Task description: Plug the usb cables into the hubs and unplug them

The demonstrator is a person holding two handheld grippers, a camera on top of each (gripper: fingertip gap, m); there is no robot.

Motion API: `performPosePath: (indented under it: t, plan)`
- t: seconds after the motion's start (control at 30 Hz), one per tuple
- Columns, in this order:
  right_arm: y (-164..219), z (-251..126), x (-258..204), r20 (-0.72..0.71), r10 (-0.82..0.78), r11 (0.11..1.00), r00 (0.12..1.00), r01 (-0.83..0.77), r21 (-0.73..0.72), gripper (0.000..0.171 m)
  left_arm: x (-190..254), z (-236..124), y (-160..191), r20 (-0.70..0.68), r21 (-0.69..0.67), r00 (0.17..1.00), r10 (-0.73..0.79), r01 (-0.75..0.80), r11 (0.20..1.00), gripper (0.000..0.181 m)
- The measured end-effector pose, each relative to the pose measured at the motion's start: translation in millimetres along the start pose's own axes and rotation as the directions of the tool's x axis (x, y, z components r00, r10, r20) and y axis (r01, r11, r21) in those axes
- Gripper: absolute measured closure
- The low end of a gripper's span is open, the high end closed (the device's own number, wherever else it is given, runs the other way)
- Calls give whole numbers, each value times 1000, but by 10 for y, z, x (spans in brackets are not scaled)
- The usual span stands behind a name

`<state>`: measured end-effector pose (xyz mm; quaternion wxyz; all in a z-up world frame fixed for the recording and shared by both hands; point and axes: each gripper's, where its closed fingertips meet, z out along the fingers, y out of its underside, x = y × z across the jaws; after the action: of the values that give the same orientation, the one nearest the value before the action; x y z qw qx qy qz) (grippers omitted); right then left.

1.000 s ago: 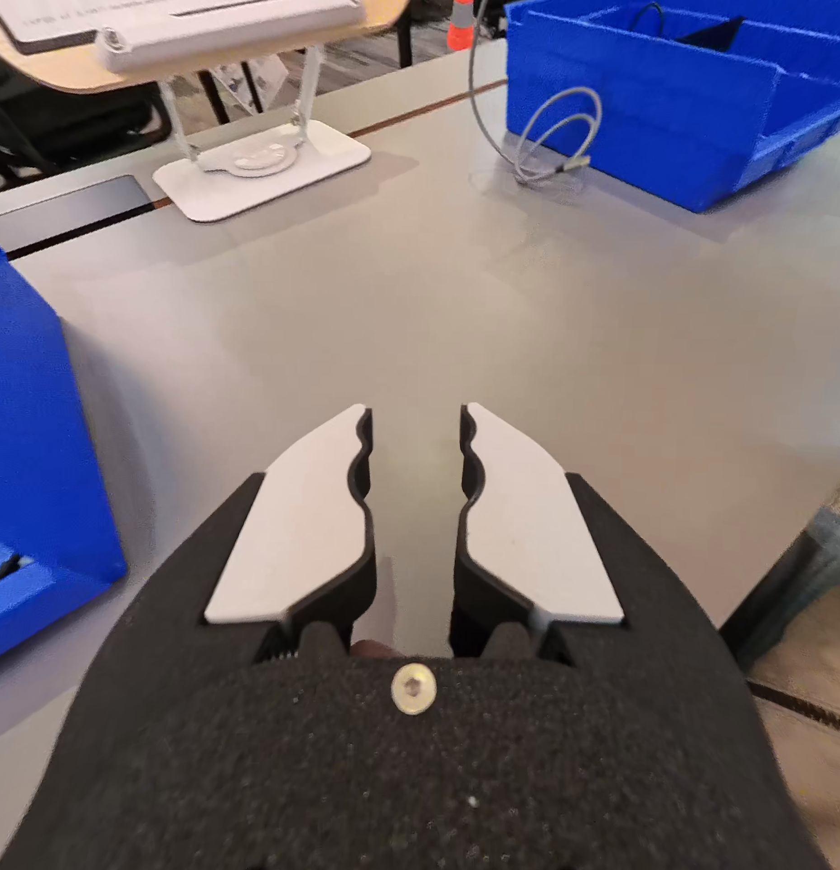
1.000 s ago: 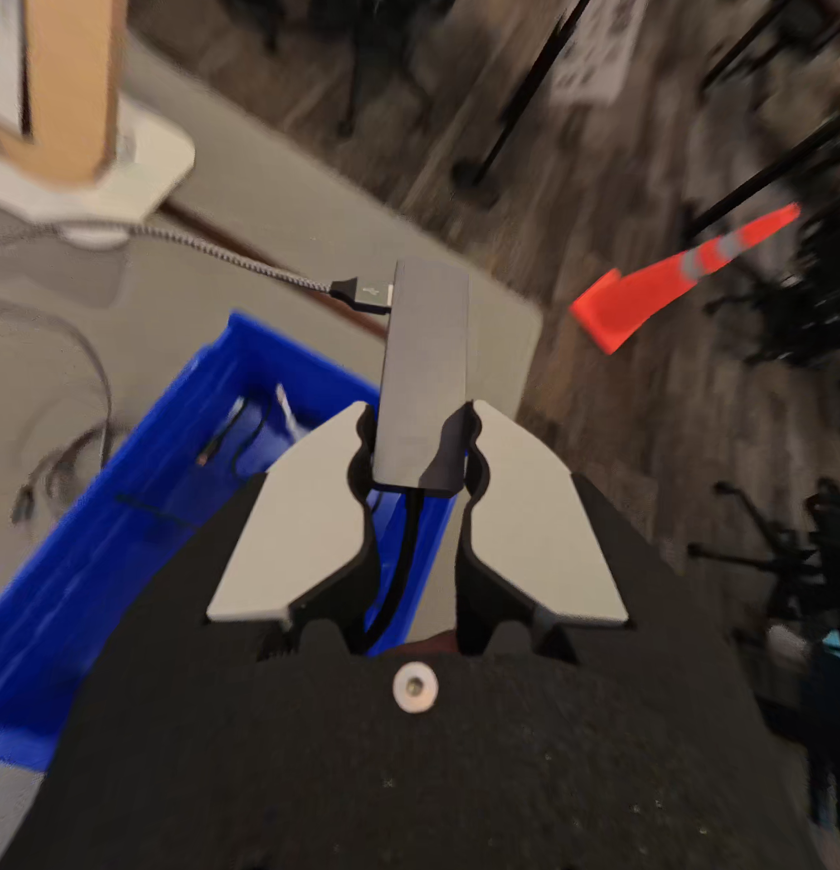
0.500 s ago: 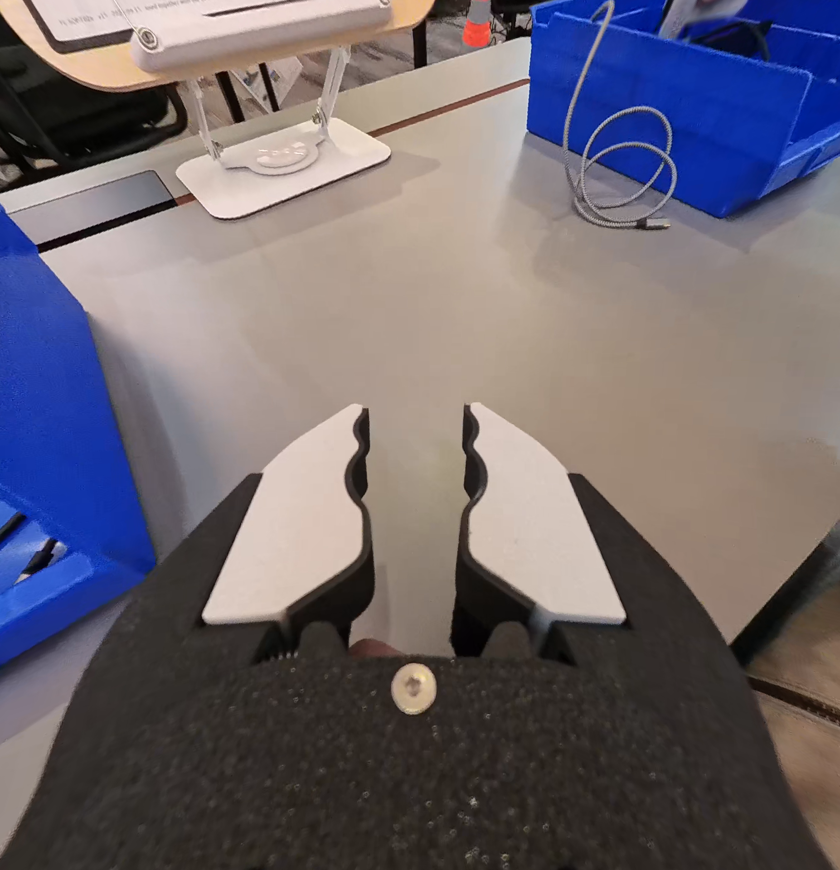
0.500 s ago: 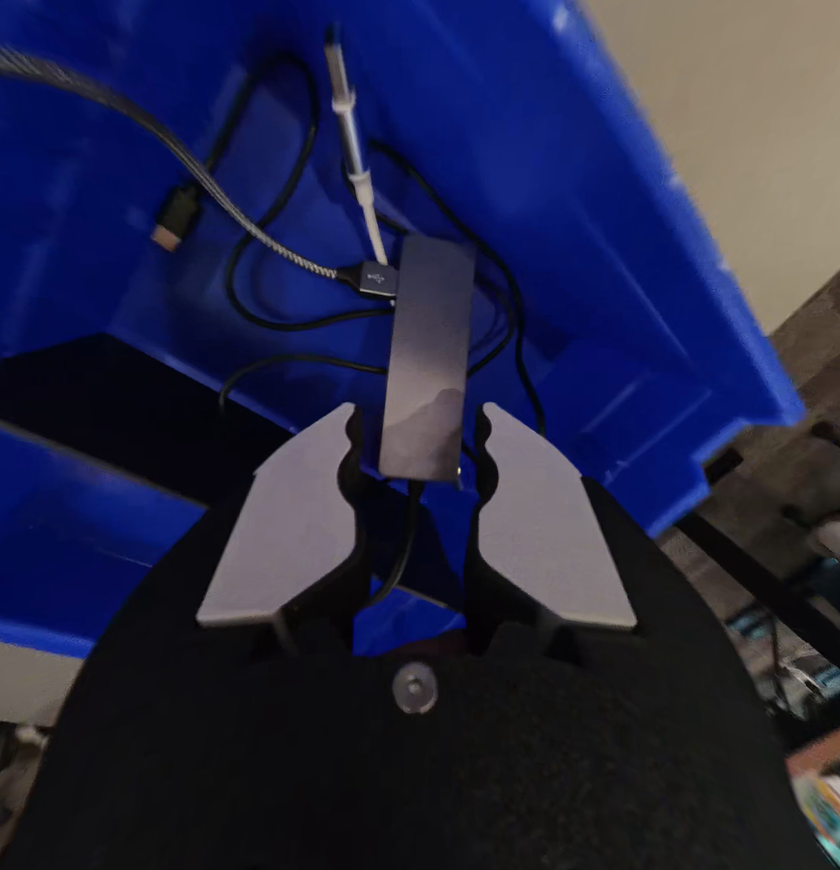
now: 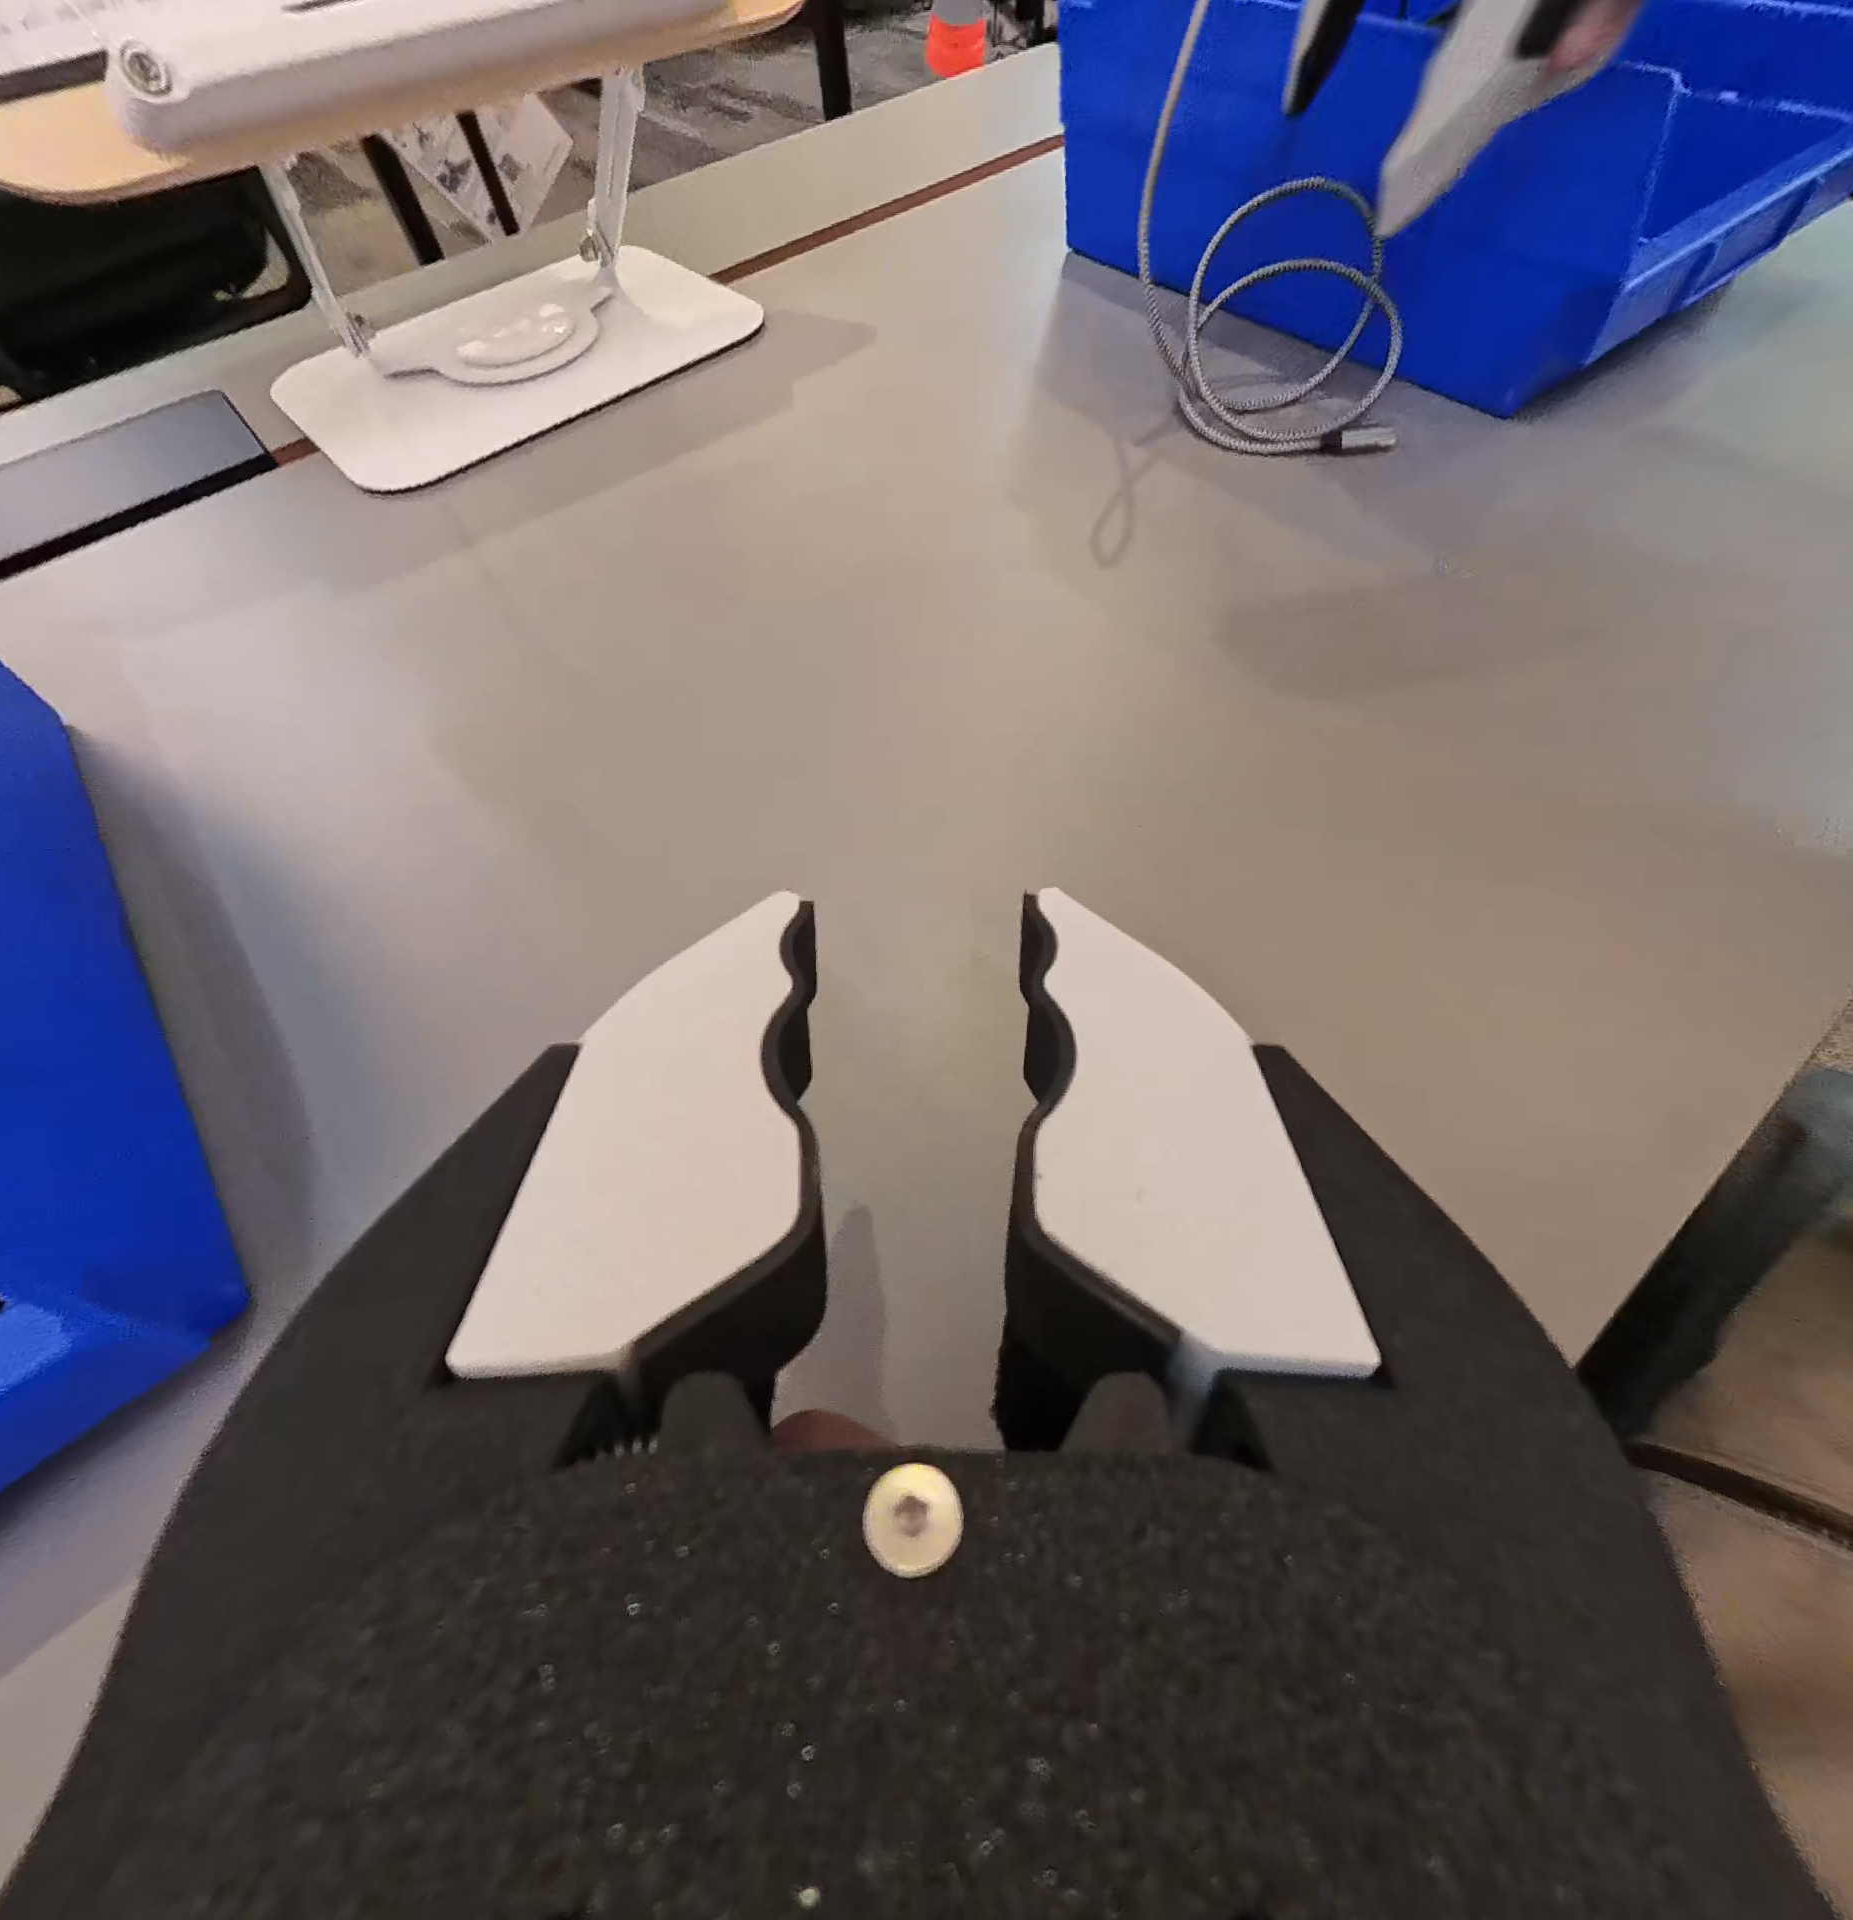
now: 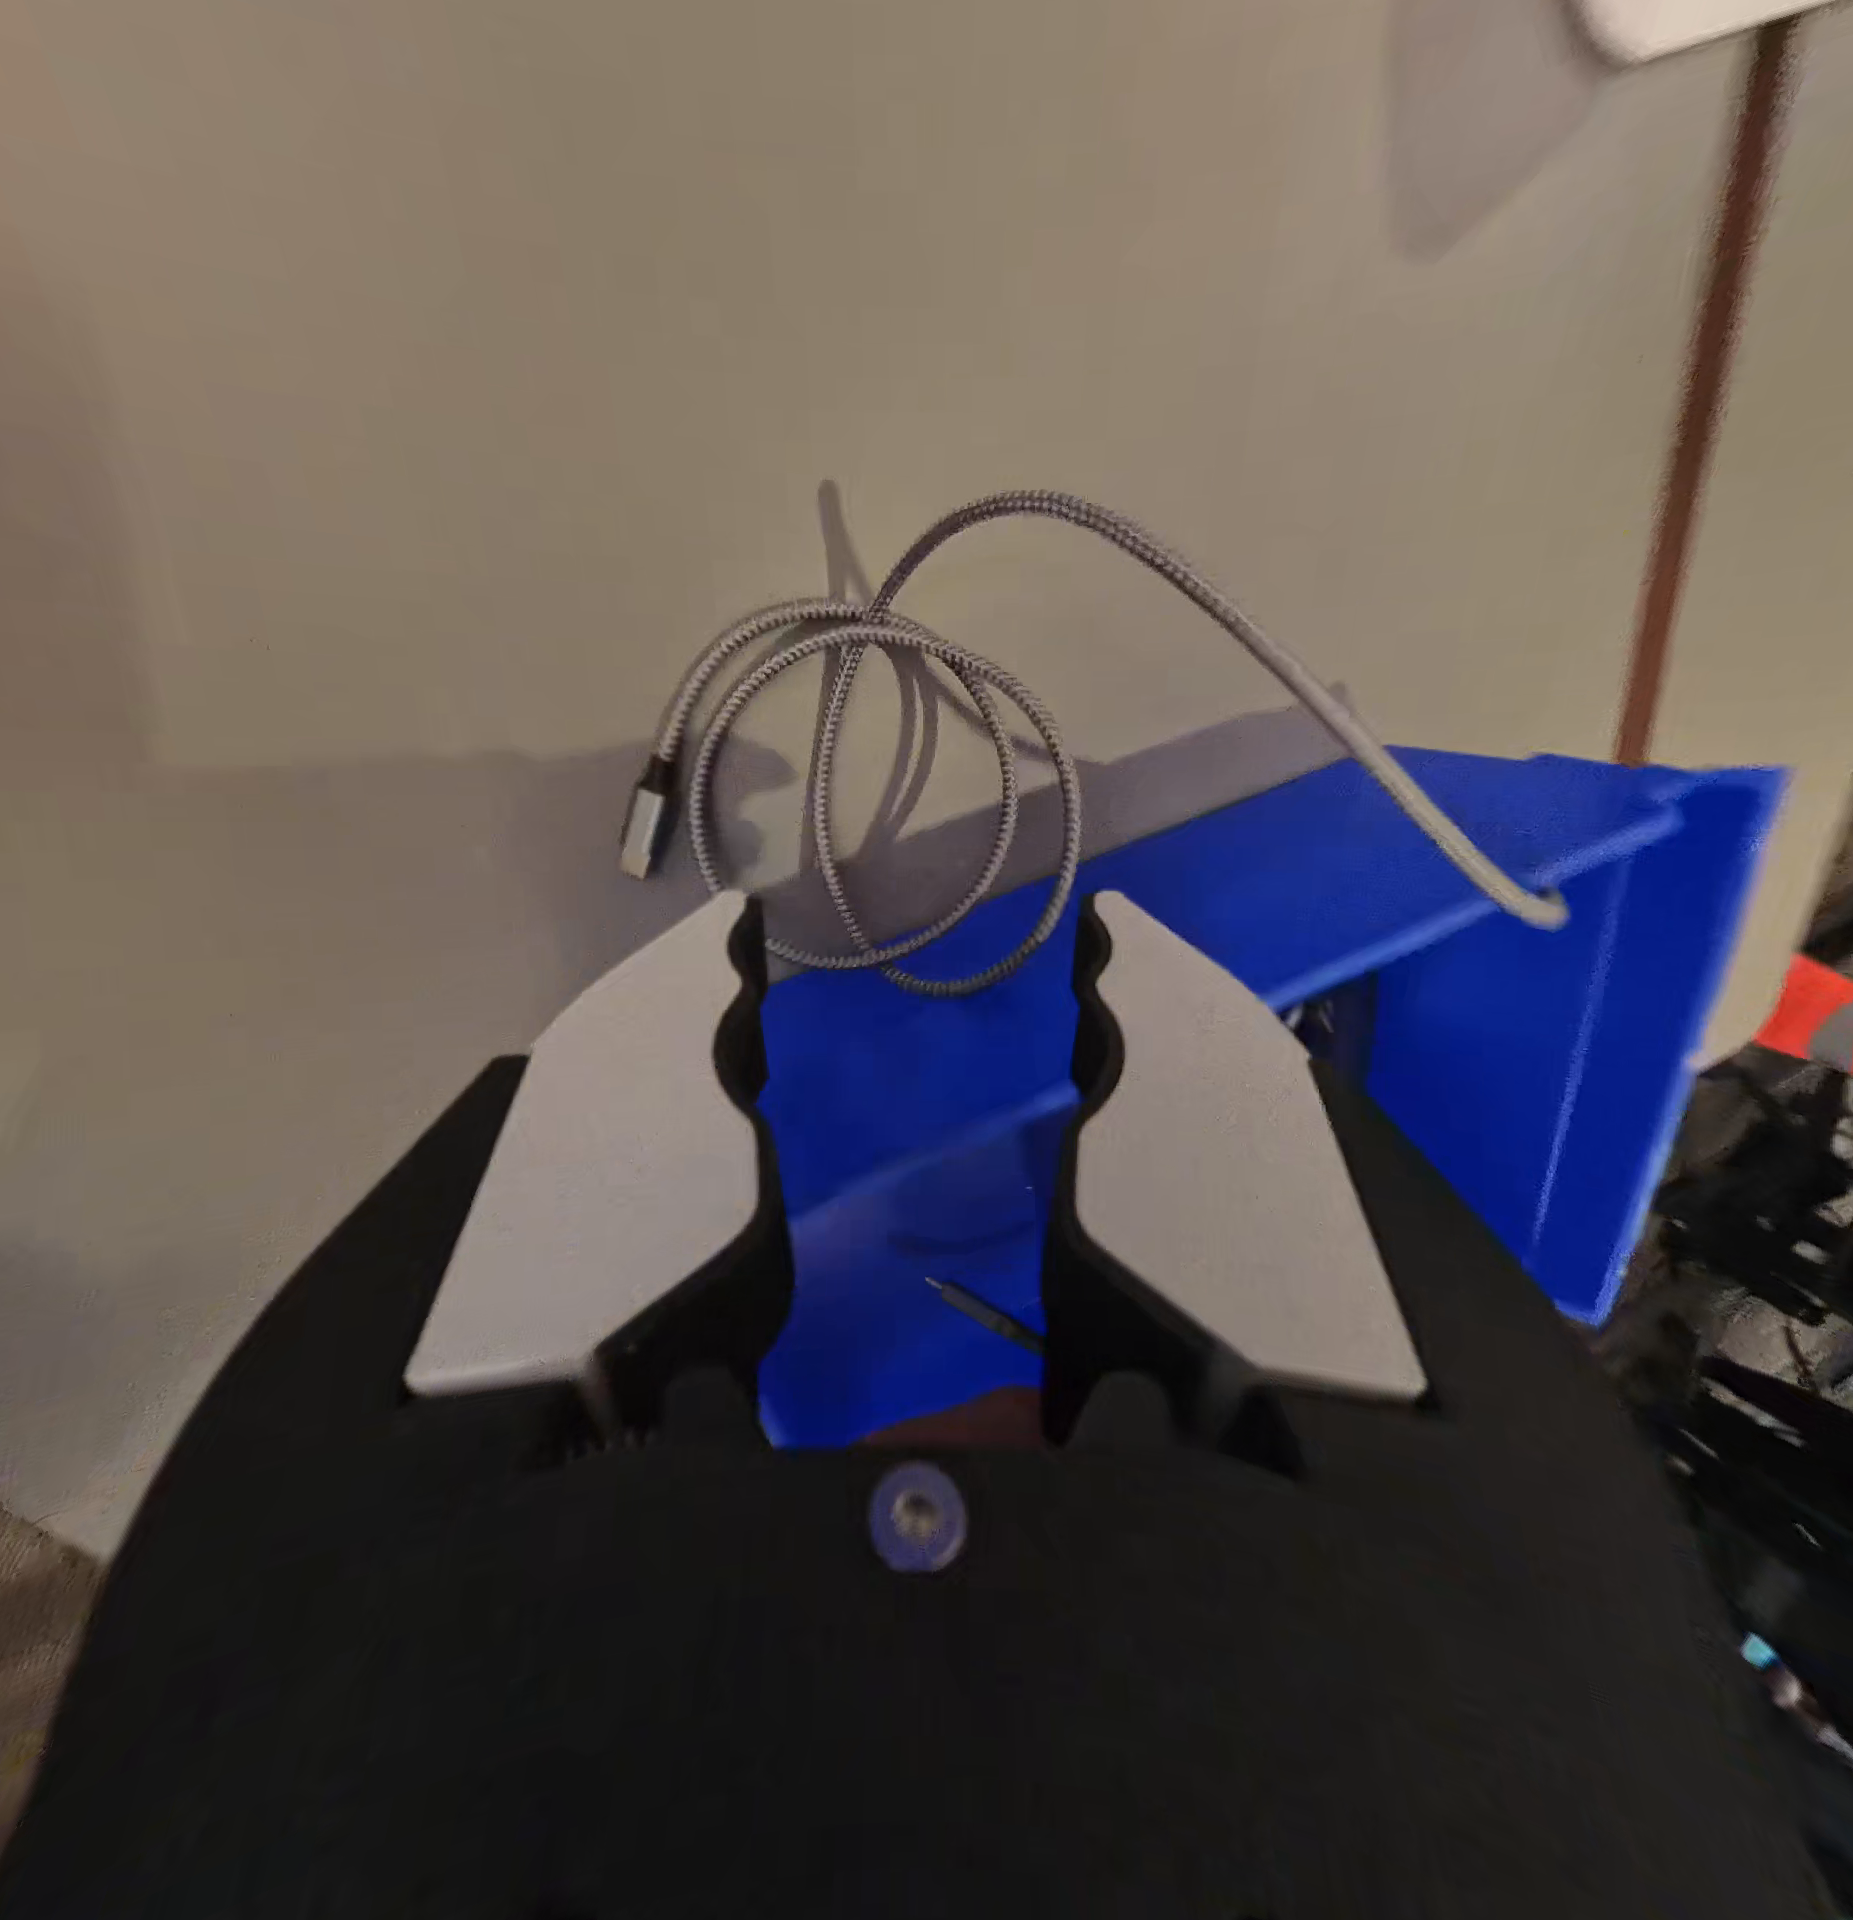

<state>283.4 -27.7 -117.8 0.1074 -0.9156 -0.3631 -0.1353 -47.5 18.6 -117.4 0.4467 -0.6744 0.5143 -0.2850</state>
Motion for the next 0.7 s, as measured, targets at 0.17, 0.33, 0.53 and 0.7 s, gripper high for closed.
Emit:
performPosePath:
  t: [0.17, 0.33, 0.53, 0.7]
  plan:
    - [-20, 392, 177, 94, -81, 966, 992, 101, -238, 117, 119, -37, 21, 5, -13, 997, 74, -74, 997, 144]
    - [79, 729, 125, 171, -105, 878, 980, 172, -448, 123, 178, -43, 24, -5, -13, 996, 85, -86, 996, 145]
    - [116, 756, 62, 182, -215, 831, 960, 277, -483, 167, 177, -33, 38, -20, -9, 998, 66, -66, 998, 146]
    - [-104, 211, 369, 17, -192, 935, 981, 188, -299, 167, 186, -8, 72, -27, -18, 998, 63, -64, 998, 146]
